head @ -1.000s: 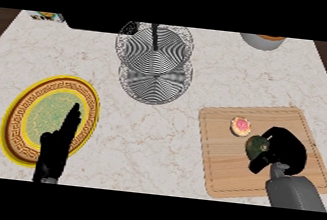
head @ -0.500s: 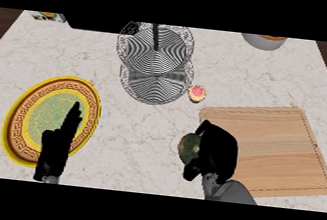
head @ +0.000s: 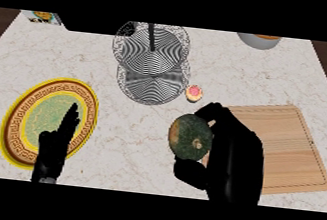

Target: Pick the squash from the cutting board and place it in the tiered basket

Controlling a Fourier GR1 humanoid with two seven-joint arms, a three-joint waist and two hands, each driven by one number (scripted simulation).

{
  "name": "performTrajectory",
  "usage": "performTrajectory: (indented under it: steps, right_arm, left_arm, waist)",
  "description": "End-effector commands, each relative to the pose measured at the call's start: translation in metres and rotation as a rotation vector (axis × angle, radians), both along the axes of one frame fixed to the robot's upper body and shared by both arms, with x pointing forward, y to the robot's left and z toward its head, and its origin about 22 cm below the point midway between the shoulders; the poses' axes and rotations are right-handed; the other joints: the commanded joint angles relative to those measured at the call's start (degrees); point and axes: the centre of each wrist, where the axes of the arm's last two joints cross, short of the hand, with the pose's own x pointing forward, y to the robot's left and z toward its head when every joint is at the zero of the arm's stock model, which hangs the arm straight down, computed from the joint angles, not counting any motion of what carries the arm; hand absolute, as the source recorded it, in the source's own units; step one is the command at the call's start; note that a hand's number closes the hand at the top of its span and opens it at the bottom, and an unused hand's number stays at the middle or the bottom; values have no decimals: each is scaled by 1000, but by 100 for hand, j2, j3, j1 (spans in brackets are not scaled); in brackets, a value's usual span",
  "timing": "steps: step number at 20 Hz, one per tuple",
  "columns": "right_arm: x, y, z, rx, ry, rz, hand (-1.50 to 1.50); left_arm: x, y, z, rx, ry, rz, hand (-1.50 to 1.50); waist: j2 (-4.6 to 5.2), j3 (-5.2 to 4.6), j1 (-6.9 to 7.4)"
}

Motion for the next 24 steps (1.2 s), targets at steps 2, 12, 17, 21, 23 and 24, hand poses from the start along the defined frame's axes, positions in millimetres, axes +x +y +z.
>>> performTrajectory:
  steps: [2,12,17,21,23,24]
  right_arm:
    - [-38,-3,61,-45,-120,-122,150]
    - [12,14,109,-61,-145,-149,150]
    - [41,27,137,-39,-143,-167,150]
    - [87,39,140,-57,-106,-186,150]
    - [92,41,137,-39,-100,-160,150]
    - [107,36,141,-32,-93,-134,150]
  left_arm:
    - [-8,6,-3,6,9,0,0]
    - [5,10,15,16,-8,-16,0]
    - [8,-19,4,-10,-22,-27,0]
    - [1,-7,5,-9,-8,-44,0]
    - [16,-4,9,-1,-15,-34,0]
    - [11,1,4,10,-6,-43,0]
  waist:
    - [-1,-8,3]
    - [41,-5,157]
    - [48,-9,175]
    - [80,-7,298]
    - [78,-2,201]
    - [85,-1,203]
